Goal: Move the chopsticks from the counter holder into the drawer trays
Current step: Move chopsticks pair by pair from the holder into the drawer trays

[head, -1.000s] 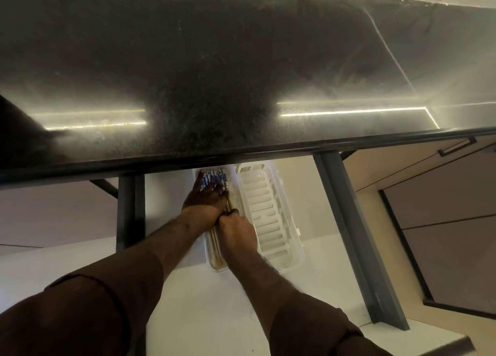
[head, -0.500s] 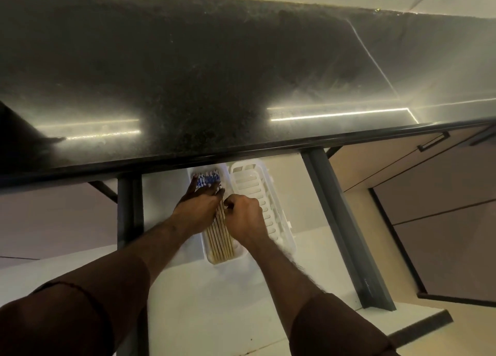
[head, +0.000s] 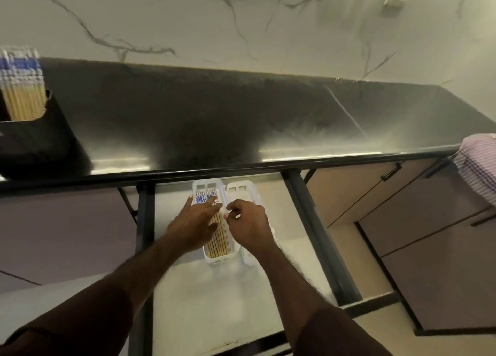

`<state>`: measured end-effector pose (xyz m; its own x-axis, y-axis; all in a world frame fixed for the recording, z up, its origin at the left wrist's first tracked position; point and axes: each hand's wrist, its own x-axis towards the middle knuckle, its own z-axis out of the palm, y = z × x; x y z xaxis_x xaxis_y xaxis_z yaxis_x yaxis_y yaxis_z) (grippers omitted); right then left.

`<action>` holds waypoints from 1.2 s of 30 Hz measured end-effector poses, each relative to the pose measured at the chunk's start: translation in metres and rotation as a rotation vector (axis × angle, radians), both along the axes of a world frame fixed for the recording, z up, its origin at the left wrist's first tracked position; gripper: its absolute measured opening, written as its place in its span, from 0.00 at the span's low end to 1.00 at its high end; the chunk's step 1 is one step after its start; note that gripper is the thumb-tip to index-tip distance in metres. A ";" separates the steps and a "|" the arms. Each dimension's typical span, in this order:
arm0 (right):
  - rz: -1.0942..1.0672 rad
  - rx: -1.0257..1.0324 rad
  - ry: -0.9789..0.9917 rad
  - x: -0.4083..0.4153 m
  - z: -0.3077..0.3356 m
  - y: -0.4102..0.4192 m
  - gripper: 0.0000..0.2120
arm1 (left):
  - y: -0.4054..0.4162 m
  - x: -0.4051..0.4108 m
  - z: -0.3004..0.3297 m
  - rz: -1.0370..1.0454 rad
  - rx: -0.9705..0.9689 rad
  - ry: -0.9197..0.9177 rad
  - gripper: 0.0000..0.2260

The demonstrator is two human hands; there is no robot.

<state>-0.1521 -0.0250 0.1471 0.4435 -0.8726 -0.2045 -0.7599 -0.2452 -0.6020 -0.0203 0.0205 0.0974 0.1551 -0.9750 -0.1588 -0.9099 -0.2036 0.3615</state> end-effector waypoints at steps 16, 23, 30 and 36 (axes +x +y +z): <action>0.041 -0.300 -0.167 0.029 0.108 0.151 0.14 | 0.184 0.012 0.149 0.191 -0.214 0.077 0.22; 0.153 -0.347 -0.254 0.118 0.143 0.188 0.11 | 0.228 0.101 0.180 0.278 -0.347 0.055 0.23; 0.165 -0.357 -0.321 0.235 0.149 0.218 0.13 | 0.266 0.224 0.188 0.324 -0.368 0.049 0.24; 0.132 -0.329 -0.371 0.324 0.156 0.212 0.13 | 0.258 0.312 0.202 0.297 -0.416 0.021 0.23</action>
